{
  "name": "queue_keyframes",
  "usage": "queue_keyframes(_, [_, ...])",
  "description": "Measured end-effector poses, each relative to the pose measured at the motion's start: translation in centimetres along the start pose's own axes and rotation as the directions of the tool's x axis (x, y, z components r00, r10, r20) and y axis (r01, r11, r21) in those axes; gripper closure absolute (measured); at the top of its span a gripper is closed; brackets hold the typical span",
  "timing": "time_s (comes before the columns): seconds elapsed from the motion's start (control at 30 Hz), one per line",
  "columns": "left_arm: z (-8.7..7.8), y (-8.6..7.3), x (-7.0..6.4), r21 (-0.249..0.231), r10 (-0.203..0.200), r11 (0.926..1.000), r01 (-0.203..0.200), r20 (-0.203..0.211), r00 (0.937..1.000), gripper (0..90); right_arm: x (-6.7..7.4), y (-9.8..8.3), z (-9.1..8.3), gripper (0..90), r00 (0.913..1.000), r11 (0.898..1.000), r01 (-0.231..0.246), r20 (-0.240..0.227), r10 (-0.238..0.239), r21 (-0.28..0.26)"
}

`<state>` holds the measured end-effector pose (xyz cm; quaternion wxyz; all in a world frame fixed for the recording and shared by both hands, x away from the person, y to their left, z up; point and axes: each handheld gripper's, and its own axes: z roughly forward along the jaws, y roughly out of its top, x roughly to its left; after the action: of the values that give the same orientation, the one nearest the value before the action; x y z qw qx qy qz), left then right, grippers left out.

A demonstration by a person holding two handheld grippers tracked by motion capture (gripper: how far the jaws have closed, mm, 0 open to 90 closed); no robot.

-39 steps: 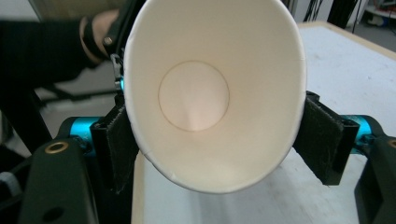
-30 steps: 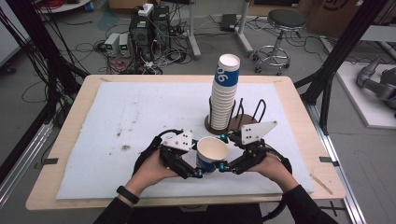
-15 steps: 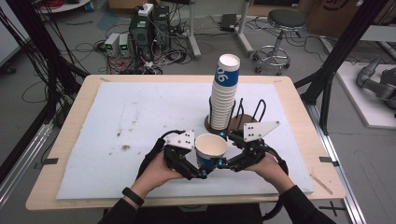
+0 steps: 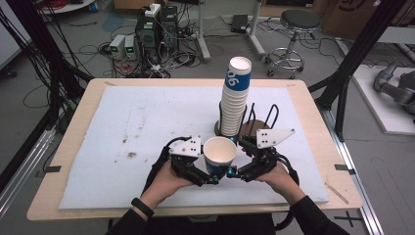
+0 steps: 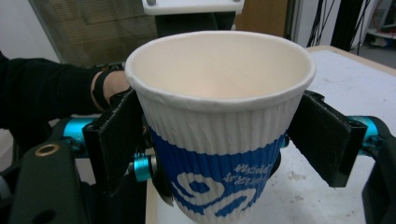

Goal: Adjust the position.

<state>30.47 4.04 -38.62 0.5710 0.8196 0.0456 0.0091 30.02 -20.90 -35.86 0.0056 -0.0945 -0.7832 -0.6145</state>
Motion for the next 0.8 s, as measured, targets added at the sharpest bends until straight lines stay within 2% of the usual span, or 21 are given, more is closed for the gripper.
queue_keyframes(0.23, [0.34, 0.05, -0.19, 0.025, 0.007, 0.9997, -0.007, 0.001, 1.0, 29.6, 0.04, 0.1, 0.68, 18.9, 1.0, 1.0, -0.008, 0.0, 0.008, -0.011])
queue_keyframes(0.33, [0.29, 0.1, -0.22, 0.015, 0.007, 0.9999, -0.007, 0.0, 1.0, 29.6, 0.12, 0.13, 0.75, 20.7, 0.9999, 1.0, -0.01, -0.004, 0.01, -0.024])
queue_keyframes(0.43, [0.23, 0.16, -0.25, -0.006, -0.004, 1.0, 0.004, -0.004, 1.0, 28.8, 0.06, 0.15, 0.72, 21.7, 0.9997, 0.999, -0.023, -0.01, 0.022, -0.041])
queue_keyframes(0.5, [0.18, 0.27, -0.33, -0.029, -0.012, 0.9995, 0.011, -0.016, 0.9998, 26.1, -0.03, 0.16, 0.67, 22.9, 0.9998, 0.998, -0.019, -0.006, 0.019, -0.059])
queue_keyframes(0.67, [-0.18, 0.55, -0.36, -0.086, -0.038, 0.9956, 0.037, -0.012, 0.9992, 19.6, 0.08, 0.13, 0.6, 23.6, 1.0, 0.997, 0.0, 0.003, 0.001, -0.076])
queue_keyframes(0.8, [-0.27, 0.69, -0.38, -0.106, -0.046, 0.9934, 0.044, -0.016, 0.9988, 18.9, 0.21, 0.15, 0.6, 23.7, 1.0, 0.997, 0.002, 0.008, -0.001, -0.083])
